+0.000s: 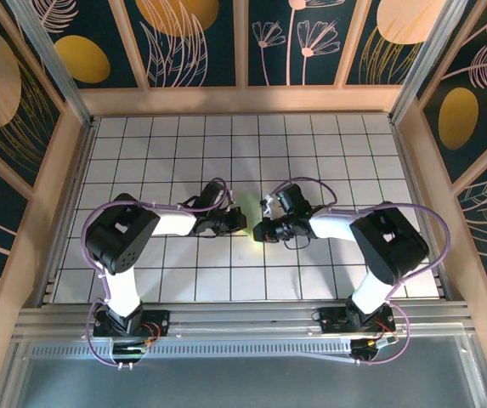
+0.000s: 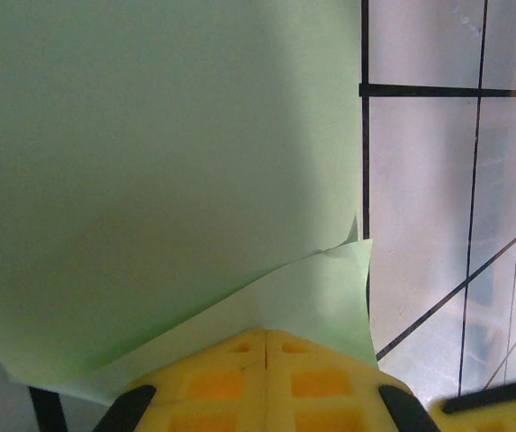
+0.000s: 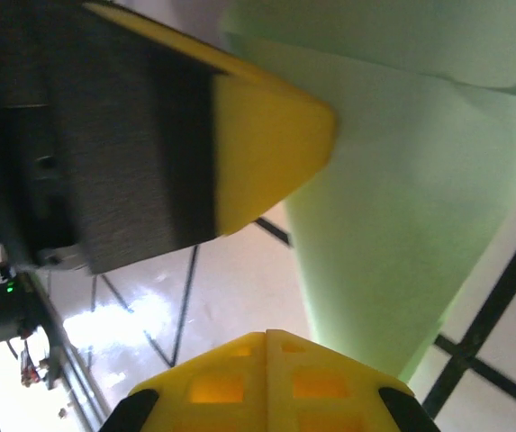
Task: Fold a paper plane with a square sheet of paper (fold left side to right side)
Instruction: Third fold the triangle at the center of the table.
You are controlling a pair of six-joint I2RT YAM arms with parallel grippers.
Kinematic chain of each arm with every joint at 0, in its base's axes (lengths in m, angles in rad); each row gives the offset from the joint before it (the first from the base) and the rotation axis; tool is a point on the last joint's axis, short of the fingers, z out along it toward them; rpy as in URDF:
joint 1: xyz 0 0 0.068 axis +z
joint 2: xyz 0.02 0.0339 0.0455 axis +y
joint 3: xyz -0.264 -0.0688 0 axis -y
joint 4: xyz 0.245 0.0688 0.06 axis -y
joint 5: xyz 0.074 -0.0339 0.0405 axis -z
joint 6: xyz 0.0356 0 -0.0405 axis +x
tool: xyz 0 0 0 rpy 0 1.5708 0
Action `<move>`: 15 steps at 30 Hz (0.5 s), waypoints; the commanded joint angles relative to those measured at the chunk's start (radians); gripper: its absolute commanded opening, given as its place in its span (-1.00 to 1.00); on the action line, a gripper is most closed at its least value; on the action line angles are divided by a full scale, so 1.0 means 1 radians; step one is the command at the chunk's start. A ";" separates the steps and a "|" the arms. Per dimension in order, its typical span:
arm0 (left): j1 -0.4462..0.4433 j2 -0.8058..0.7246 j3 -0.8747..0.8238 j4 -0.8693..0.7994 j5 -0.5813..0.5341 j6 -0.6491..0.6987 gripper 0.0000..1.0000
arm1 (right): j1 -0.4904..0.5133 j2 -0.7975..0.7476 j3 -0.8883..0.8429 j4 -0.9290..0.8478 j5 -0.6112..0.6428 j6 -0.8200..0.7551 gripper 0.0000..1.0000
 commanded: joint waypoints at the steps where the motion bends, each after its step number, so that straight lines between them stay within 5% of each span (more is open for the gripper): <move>1: 0.000 0.041 0.000 -0.066 -0.053 0.017 -0.97 | -0.003 0.033 0.028 0.013 0.043 0.006 -1.00; 15: 0.000 -0.016 0.004 -0.028 -0.032 0.013 -0.89 | -0.005 0.082 -0.047 -0.026 0.061 0.028 -1.00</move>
